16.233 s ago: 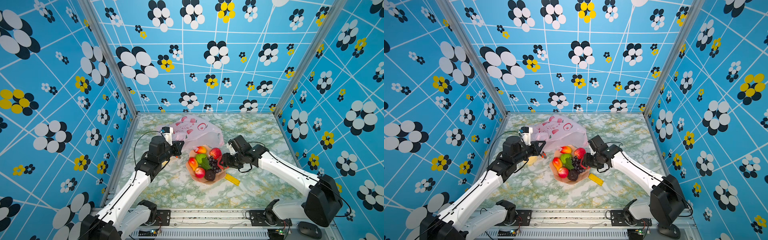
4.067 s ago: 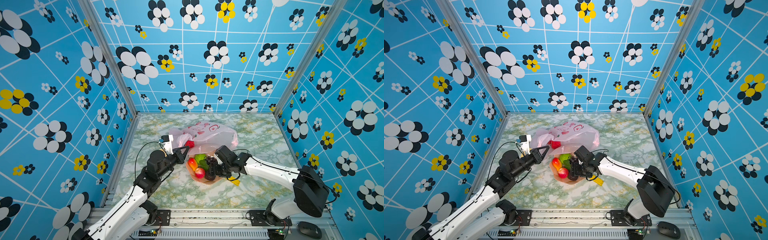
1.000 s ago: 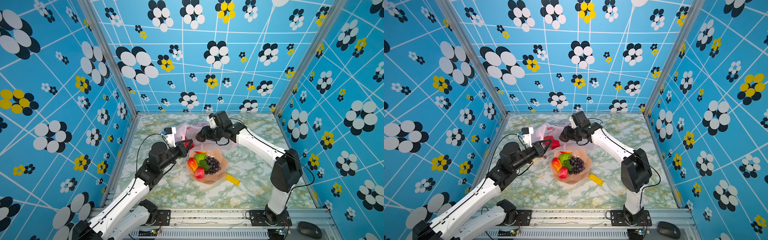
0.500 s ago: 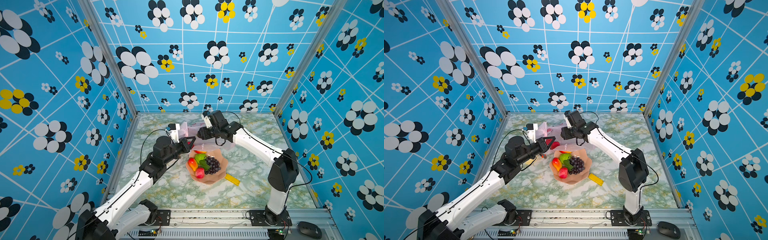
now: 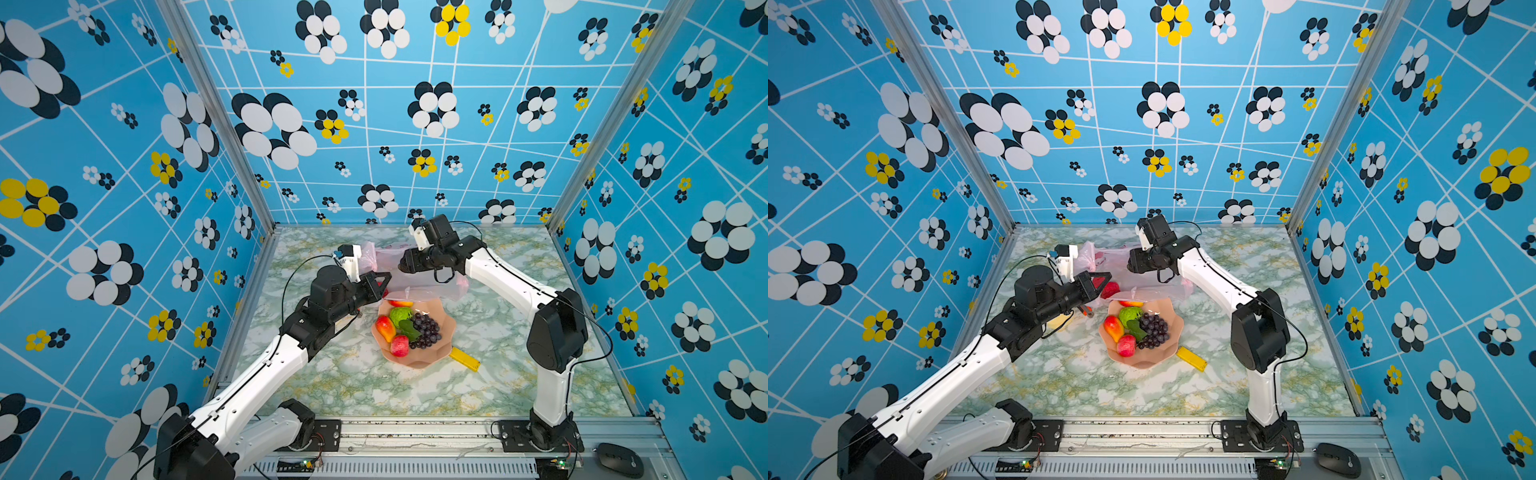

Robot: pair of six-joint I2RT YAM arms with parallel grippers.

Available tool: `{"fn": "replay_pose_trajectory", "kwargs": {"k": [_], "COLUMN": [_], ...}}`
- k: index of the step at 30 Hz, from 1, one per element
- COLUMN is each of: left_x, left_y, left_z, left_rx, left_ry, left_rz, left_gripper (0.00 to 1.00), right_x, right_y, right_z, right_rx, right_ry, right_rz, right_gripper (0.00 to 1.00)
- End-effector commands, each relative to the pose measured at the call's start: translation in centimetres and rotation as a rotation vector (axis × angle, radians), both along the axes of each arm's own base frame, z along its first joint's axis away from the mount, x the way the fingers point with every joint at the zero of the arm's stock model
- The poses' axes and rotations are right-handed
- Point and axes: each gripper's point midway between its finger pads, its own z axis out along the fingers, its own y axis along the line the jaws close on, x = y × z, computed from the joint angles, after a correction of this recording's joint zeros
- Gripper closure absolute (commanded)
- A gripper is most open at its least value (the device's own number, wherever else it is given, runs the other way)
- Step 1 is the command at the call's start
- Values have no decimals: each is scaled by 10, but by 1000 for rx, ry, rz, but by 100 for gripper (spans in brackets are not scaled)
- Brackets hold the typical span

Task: Place the fruits into the plastic bag
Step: 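Release the dark purple fruit inside the bag and raise the right gripper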

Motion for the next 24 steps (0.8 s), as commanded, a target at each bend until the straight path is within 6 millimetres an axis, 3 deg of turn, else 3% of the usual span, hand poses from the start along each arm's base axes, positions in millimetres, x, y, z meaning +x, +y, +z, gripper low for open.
{"fn": "replay_pose_trajectory", "kwargs": {"k": [1, 8, 11, 16, 20, 24], "left_x": [1, 7, 10, 11, 12, 12], "left_y": [3, 0, -1, -2, -2, -2], "left_z": [16, 16, 12, 13, 12, 13], "left_rx": [-4, 0, 2, -3, 3, 3], "left_ry": [-38, -42, -30, -28, -27, -26], "left_rz": [12, 15, 17, 13, 13, 11], "left_gripper": [100, 100, 100, 100, 100, 100], "right_x": [3, 11, 14, 13, 11, 6], "right_y": [1, -4, -6, -4, -5, -4], "right_z": [17, 13, 1, -21, -19, 2], "right_rx": [35, 31, 10, -7, -4, 41], "right_ry": [7, 16, 44, 96, 96, 81], "right_rz": [5, -8, -20, -16, -19, -19], "right_gripper": [43, 42, 40, 25, 20, 20]}}
